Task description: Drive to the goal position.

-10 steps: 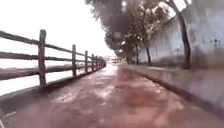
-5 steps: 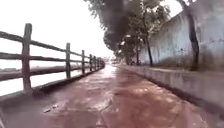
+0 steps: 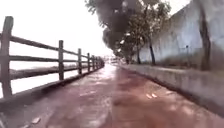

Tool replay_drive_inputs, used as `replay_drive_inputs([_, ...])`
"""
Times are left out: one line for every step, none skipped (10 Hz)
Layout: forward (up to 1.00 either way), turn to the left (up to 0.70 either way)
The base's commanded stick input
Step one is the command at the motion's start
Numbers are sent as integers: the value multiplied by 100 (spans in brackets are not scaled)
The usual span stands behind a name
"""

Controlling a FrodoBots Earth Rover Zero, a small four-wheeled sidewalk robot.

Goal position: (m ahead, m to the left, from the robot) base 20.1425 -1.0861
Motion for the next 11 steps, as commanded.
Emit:
replay_drive_inputs([100, 0])
replay_drive_inputs([100, 0])
replay_drive_inputs([100, 0])
replay_drive_inputs([100, 0])
replay_drive_inputs([100, 0])
replay_drive_inputs([100, 0])
replay_drive_inputs([100, 0])
replay_drive_inputs([100, 0])
replay_drive_inputs([100, 0])
replay_drive_inputs([100, 0])
replay_drive_inputs([100, 0])
